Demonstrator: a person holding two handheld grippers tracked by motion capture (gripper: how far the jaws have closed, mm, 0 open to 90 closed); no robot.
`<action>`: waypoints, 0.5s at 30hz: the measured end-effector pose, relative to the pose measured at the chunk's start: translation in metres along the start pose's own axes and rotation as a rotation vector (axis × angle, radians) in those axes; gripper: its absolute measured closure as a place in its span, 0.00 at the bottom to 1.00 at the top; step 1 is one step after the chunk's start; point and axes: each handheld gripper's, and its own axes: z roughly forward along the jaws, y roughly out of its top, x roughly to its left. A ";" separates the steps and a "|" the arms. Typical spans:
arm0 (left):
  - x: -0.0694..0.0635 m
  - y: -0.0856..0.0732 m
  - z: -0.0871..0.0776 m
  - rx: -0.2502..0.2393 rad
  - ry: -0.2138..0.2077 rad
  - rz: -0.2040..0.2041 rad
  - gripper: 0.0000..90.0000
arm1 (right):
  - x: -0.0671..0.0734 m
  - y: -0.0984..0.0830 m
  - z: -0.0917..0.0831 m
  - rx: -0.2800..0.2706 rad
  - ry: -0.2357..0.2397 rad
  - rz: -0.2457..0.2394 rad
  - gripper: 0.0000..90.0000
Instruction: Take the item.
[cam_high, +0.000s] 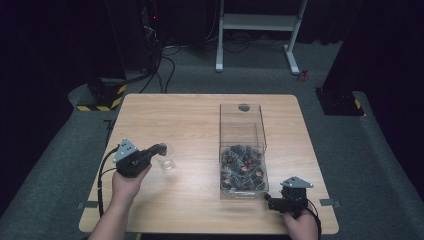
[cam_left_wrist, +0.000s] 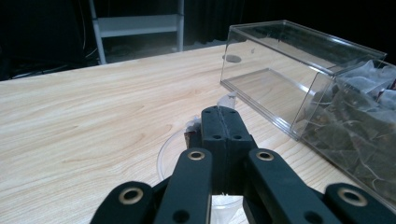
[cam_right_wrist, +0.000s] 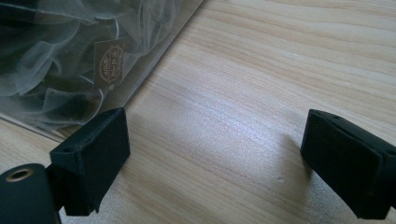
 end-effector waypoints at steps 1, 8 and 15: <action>0.000 0.000 0.001 0.002 0.005 0.002 1.00 | 0.000 0.000 0.000 0.000 0.000 0.000 0.09; -0.001 -0.004 0.007 0.039 0.017 0.021 1.00 | 0.000 0.000 0.000 0.000 0.001 0.001 0.09; 0.002 -0.005 0.012 0.051 0.012 0.003 0.97 | 0.000 0.000 0.000 0.000 0.001 0.000 0.09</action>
